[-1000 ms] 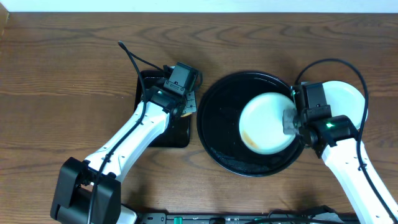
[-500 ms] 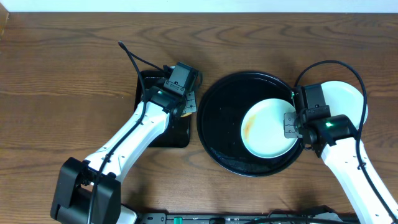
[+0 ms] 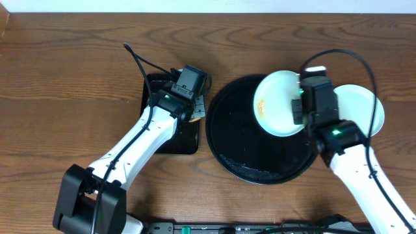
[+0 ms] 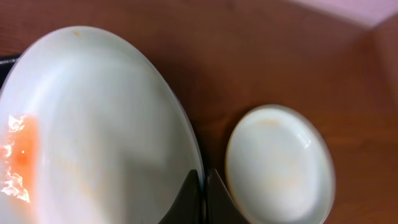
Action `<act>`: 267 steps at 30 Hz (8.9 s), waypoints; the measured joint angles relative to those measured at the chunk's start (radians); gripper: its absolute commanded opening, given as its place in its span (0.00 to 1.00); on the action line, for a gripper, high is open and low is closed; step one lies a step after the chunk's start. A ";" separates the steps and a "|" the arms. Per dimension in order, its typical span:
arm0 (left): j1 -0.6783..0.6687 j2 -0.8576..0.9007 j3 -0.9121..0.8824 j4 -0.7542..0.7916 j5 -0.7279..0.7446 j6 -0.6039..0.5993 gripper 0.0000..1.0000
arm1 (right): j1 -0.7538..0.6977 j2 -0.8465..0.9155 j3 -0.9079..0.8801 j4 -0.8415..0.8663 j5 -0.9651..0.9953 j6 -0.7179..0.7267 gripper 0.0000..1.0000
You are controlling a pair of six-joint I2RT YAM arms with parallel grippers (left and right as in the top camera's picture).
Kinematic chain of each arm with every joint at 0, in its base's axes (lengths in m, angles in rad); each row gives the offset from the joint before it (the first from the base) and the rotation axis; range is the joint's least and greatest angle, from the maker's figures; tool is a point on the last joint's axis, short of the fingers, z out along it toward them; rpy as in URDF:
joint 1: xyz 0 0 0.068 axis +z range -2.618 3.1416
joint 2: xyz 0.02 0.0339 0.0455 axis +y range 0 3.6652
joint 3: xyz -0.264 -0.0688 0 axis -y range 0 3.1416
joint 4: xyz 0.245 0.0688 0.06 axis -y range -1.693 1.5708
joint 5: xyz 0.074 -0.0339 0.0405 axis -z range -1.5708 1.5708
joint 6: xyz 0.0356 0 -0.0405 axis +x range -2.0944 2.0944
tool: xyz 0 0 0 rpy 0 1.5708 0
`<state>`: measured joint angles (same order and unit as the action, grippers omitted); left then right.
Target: Clean dirty plates on tray and stack at the side
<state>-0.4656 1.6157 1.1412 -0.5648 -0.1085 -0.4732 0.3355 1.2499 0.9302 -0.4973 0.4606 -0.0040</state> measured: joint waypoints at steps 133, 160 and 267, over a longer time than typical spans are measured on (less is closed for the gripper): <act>0.204 -0.846 -0.414 -0.187 0.080 0.106 0.77 | -0.275 -0.772 -0.296 -0.325 -0.516 0.091 0.99; 0.204 -0.813 -0.414 -0.188 0.080 0.106 0.77 | -0.275 -1.098 -0.340 -0.228 -0.505 0.090 0.99; 0.432 -1.599 -1.135 0.628 0.185 0.478 0.77 | -0.240 -1.238 -0.924 0.428 -0.490 -0.063 0.99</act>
<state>-0.0334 0.0170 0.0063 0.0631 0.0761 0.0051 0.0956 0.0120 0.0067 -0.0692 -0.0292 -0.0669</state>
